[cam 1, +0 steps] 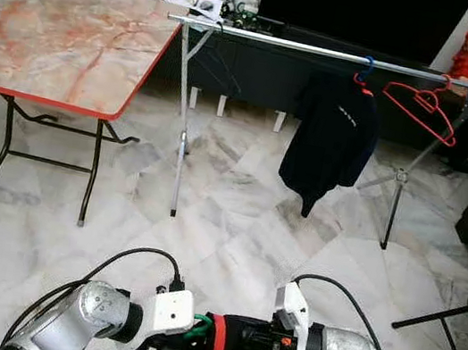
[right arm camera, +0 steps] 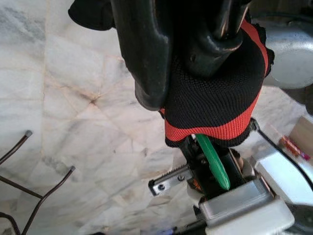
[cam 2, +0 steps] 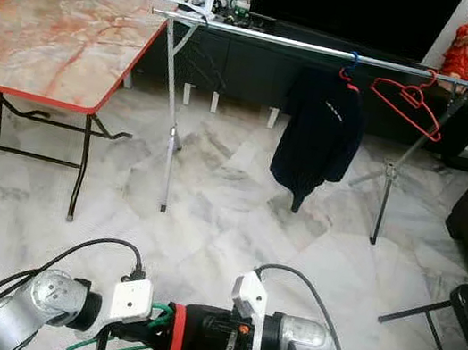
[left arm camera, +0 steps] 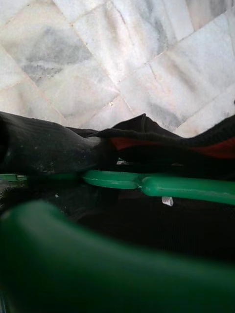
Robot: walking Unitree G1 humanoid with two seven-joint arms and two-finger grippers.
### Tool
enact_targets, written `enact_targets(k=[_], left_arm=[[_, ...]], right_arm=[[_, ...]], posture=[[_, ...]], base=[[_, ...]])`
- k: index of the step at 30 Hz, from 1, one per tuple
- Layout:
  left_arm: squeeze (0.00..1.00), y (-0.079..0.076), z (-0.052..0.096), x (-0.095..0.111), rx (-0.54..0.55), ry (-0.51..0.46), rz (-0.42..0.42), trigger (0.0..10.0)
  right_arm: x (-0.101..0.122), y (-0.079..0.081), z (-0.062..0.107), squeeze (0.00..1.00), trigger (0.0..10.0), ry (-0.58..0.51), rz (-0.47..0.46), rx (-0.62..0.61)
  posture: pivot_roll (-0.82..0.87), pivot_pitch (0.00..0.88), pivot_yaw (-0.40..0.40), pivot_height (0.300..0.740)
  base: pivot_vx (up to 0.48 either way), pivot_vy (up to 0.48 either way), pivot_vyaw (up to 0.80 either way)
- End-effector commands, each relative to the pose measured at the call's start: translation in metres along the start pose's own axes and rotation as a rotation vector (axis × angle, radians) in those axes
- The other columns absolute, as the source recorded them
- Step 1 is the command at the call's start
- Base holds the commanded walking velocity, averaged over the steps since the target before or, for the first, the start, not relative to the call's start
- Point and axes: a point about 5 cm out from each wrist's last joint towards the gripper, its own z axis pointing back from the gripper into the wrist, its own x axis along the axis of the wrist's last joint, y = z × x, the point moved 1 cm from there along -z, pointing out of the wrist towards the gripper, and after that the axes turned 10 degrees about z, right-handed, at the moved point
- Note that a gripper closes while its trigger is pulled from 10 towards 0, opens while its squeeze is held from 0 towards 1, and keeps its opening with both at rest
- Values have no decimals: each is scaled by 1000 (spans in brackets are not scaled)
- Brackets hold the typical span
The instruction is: Hang hanger
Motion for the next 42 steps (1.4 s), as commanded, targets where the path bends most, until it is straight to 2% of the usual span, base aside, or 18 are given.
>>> enact_targets(k=[1, 8, 15, 24, 26, 27, 31, 32, 35, 39, 40, 42], left_arm=[[0, -1, 1, 4, -5, -22, -1, 0], [0, 2, 3, 4, 16, -32, 7, 0], [0, 4, 8, 2, 34, -38, 22, 0], [0, 9, 16, -3, 73, -42, 43, 0], [0, 14, 21, -9, 131, -52, 59, 0], [0, 14, 21, -9, 131, -52, 59, 0], [0, 18, 29, -17, 195, -68, 90, 0], [0, 18, 29, -17, 195, -68, 90, 0], [0, 19, 40, -29, 225, -59, 124, 0], [0, 22, 54, -40, 259, -41, 153, 0], [0, 22, 54, -40, 259, -41, 153, 0], [0, 23, 67, -50, 291, -14, 172, 0]], right_arm=[[6, -3, 3, 0, 0, -47, 2, -28], [7, -1, 8, 0, 0, -104, -25, -58], [2, 4, 19, 0, 0, -135, -46, -118], [2, 2, 37, 0, 0, -174, -44, -272], [7, -7, 51, 0, 0, -194, -12, -436], [7, -7, 51, 0, 0, -194, -12, -436], [17, -16, 66, 0, 0, -262, 7, -614], [17, -16, 66, 0, 0, -262, 7, -614], [20, -23, 81, 0, 0, -309, 0, -769], [14, -24, 93, 0, 0, -282, -2, -896], [14, -24, 93, 0, 0, -282, -2, -896], [5, -24, 104, 0, 0, -232, -6, -1003]], posture=[[110, 72, -78, 740], [104, 81, -77, 740], [96, 89, -71, 740], [90, 92, -65, 740], [86, 90, -64, 740], [86, 90, -64, 740], [79, 88, -64, 740], [79, 88, -64, 740], [79, 87, -64, 740], [78, 85, -58, 740], [78, 85, -58, 740], [80, 78, -51, 740]], base=[[0, 0, 0], [0, 0, 0], [0, 0, 0], [0, 0, 0], [0, 0, 0], [0, 0, 0], [0, 0, 0], [0, 0, 0], [0, 0, 0], [0, 0, 0], [0, 0, 0], [0, 0, 0]])
